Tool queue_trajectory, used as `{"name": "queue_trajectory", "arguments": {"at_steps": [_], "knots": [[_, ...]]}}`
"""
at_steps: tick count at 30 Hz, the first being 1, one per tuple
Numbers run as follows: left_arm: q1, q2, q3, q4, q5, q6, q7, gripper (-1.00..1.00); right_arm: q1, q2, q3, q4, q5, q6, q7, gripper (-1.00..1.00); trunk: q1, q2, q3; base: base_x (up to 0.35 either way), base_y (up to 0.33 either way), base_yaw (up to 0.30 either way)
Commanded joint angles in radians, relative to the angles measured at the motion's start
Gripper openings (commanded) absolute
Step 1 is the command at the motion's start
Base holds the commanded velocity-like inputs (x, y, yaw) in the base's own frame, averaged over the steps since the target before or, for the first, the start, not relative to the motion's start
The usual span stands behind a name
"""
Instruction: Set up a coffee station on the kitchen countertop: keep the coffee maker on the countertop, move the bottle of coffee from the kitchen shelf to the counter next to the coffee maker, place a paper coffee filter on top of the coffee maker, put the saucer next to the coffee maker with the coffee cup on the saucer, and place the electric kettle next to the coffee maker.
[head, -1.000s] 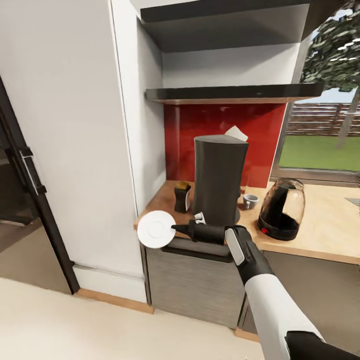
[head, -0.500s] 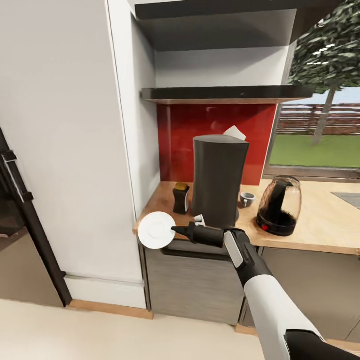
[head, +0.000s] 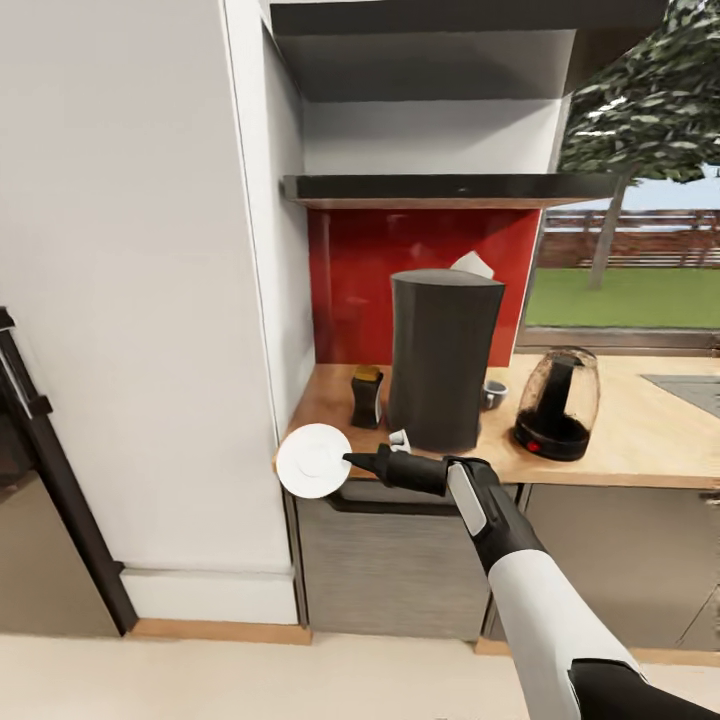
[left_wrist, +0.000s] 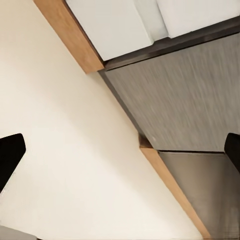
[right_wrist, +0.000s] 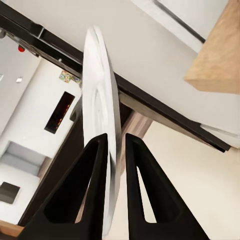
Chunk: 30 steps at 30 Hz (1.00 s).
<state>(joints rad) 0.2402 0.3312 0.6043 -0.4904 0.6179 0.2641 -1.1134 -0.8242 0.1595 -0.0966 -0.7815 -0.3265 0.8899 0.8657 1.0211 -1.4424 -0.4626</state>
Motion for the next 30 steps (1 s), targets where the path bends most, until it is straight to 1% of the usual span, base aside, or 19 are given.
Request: {"name": "queue_trajectory", "arguments": {"at_steps": [1, 8, 11, 28, 30], "knots": [[0.0, 0.0, -0.001, 0.0, 0.007, 0.01, -0.001, 1.0, -0.001, 0.002, -0.005, 0.001, 0.001, 0.006, 0.006, -1.0, 0.0, -0.001, -0.001, 0.0, 0.264, -0.254], [-0.001, 0.0, -0.001, -0.002, 0.007, 0.01, -0.002, 1.0, -0.001, 0.002, -0.005, 0.002, 0.001, 0.006, 0.006, -1.0, 0.0, -0.001, -0.001, 0.0, 0.103, -0.275], [0.0, 0.0, -0.001, -0.002, 0.007, 0.01, -0.002, 1.0, -0.001, 0.002, -0.005, 0.002, 0.001, 0.006, 0.006, -1.0, 0.0, -0.001, -0.001, 0.0, 0.197, -0.285], [-0.001, 0.0, -0.001, -0.001, 0.007, 0.01, -0.002, 1.0, -0.001, 0.002, -0.005, 0.002, 0.001, 0.006, 0.006, -1.0, 0.0, -0.001, -0.001, 0.0, 0.303, -0.286], [-0.001, 0.0, -0.001, -0.001, 0.007, 0.01, -0.003, 1.0, -0.001, 0.002, -0.005, 0.002, 0.001, 0.006, 0.006, -1.0, 0.0, -0.001, -0.001, -0.046, 0.313, -0.178]]}}
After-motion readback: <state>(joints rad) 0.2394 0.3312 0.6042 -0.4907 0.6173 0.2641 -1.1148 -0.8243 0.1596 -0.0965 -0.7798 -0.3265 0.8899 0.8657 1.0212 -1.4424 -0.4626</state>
